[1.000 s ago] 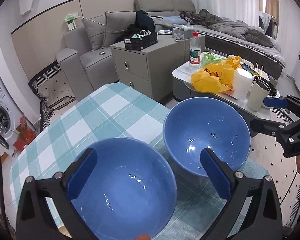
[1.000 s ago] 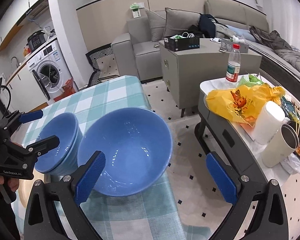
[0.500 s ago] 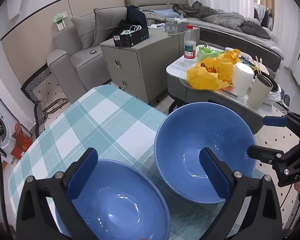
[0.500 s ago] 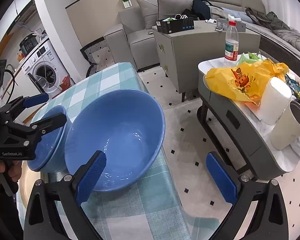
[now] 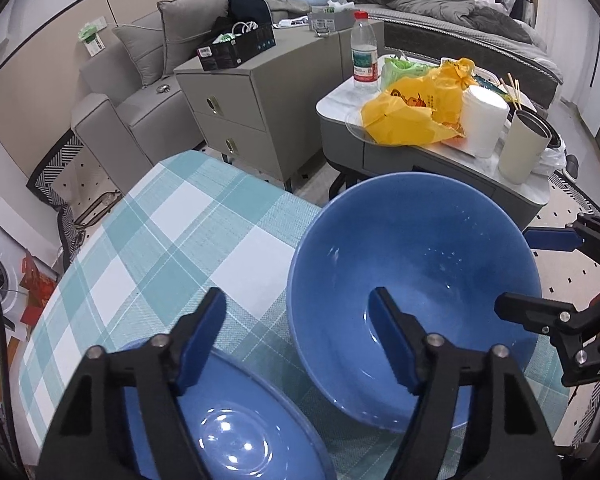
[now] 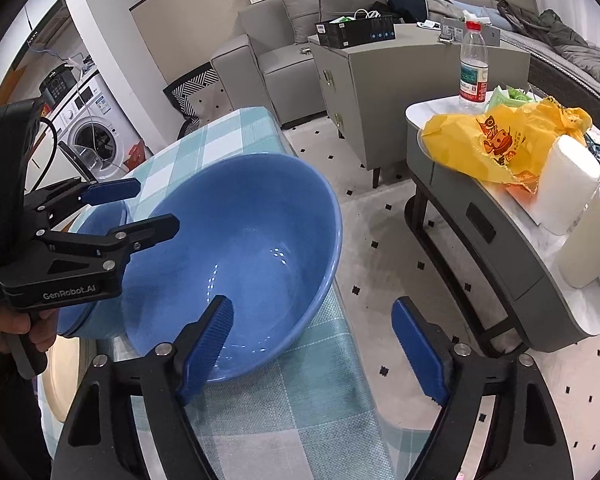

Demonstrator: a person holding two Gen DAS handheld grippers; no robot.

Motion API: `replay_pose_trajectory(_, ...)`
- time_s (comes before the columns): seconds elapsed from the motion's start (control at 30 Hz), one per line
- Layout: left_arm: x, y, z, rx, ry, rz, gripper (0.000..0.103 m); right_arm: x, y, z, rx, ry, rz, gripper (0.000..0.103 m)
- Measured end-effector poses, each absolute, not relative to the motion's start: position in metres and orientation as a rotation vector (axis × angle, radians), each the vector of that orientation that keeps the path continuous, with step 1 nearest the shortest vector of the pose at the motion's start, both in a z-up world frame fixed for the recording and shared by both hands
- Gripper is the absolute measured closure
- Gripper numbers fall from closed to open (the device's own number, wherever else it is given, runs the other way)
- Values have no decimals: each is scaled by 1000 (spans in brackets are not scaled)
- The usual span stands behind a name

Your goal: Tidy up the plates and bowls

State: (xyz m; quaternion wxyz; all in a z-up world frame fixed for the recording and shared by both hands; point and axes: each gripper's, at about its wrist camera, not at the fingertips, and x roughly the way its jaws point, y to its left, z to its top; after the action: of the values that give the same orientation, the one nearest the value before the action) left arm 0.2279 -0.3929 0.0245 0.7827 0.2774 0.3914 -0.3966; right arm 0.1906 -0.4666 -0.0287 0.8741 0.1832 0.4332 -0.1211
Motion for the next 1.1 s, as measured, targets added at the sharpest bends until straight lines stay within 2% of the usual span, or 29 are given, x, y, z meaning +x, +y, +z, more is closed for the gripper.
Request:
replay_pose_trajectory(0.13, 231, -395, 18, 607, 870, -855, 47, 192, -466, -32, 393, 909, -247, 20)
replay_pose_trajectory(0.2, 232, -397, 15, 608, 882, -862, 53, 193, -465, -33, 397, 912, -242, 27)
replay_pose_trajectory(0.3, 231, -398, 12, 615, 890, -866, 55, 194, -464, -36, 392, 923, -243, 34)
replay_pose_trajectory(0.53, 231, -397, 9, 615, 901, -881, 69, 193, -461, -36, 388, 924, -229, 43)
replay_pose_trajectory(0.87, 226, -397, 10, 631, 900, -893, 72, 194, -453, -34, 373, 922, -215, 55)
replay_pose_trajectory(1.0, 225, -397, 11, 626, 902, -896, 79, 194, -450, -33, 360, 926, -215, 59)
replay_pose_trajectory(1.1, 224, -396, 11, 627, 900, -894, 79, 194, -450, -34, 356, 923, -224, 60)
